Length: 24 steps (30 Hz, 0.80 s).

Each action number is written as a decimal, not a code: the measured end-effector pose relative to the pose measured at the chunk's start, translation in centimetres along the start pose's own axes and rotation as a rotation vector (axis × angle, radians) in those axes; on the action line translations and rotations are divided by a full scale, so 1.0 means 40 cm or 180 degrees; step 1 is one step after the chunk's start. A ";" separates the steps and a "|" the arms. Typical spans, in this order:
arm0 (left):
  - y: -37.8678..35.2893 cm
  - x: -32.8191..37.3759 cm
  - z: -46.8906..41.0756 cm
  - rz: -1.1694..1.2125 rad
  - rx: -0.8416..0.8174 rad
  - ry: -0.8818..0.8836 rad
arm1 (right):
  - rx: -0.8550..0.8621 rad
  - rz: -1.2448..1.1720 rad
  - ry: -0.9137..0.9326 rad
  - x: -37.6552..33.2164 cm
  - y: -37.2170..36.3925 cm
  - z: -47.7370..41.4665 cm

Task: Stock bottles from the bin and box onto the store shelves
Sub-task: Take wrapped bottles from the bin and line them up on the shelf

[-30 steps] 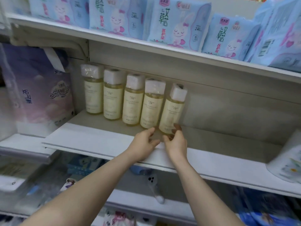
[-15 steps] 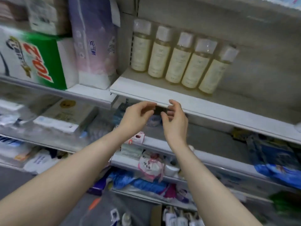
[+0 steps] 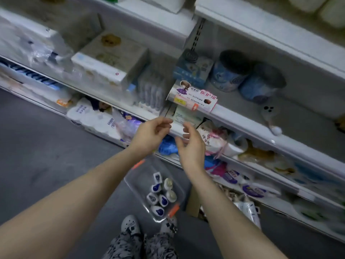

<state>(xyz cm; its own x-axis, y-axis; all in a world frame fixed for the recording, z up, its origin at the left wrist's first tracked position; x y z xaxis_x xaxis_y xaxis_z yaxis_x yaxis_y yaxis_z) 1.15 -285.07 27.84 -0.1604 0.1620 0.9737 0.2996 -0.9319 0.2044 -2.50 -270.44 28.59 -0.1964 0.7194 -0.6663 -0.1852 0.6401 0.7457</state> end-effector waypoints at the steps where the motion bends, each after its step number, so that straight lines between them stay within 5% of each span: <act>1: -0.003 -0.049 0.008 -0.0011 -0.0006 0.0097 | -0.0125 0.0035 -0.0059 0.027 -0.040 0.007; 24: -0.192 -1.109 0.064 -0.0745 -0.0262 0.1571 | -0.2102 0.1298 -0.0813 0.721 -0.794 0.069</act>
<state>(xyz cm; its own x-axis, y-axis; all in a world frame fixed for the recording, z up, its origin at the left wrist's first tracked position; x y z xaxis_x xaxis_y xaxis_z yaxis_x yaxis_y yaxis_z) 8.35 -284.29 -16.67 -0.6416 0.2151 0.7363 0.1317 -0.9147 0.3820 0.38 -269.27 -14.29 -0.1604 0.9517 -0.2617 -0.6915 0.0809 0.7178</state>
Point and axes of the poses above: each hand's wrist, its own z-axis away from the middle knuckle, its own y-axis out of the back of the hand, x = y × z, the point moved 6 cm from there along -z, towards the middle knuckle, and after that the axes turned 8 degrees about z, right-handed, at the moved point
